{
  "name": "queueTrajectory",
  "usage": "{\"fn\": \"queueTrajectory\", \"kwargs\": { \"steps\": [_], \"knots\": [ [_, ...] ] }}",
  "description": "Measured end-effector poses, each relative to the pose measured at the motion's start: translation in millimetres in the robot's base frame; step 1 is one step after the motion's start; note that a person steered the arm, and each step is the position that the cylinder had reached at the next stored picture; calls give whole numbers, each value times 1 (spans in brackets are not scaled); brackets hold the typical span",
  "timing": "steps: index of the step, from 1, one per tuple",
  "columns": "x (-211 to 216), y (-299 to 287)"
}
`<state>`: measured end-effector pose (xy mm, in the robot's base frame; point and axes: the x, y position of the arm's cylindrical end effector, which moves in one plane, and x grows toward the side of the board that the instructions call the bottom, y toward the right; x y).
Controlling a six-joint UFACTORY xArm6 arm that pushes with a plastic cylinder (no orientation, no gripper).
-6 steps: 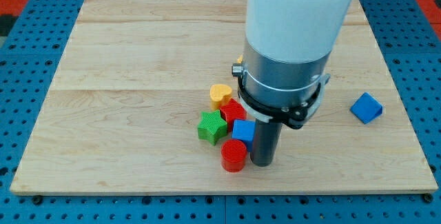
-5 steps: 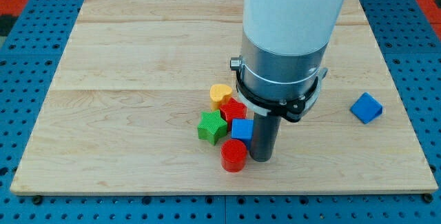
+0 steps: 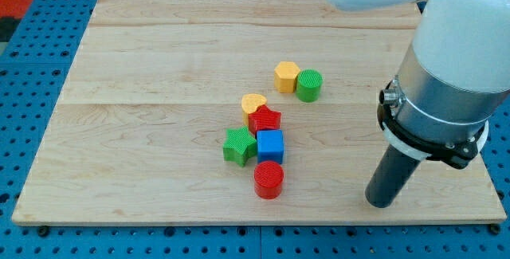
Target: Move blue triangle towards red star
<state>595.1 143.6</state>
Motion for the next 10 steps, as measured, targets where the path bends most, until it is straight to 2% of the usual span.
{"fn": "queueTrajectory", "kwargs": {
  "steps": [4, 5, 10],
  "knots": [
    [-8, 43],
    [-17, 82],
    [-16, 167]
  ]
}}
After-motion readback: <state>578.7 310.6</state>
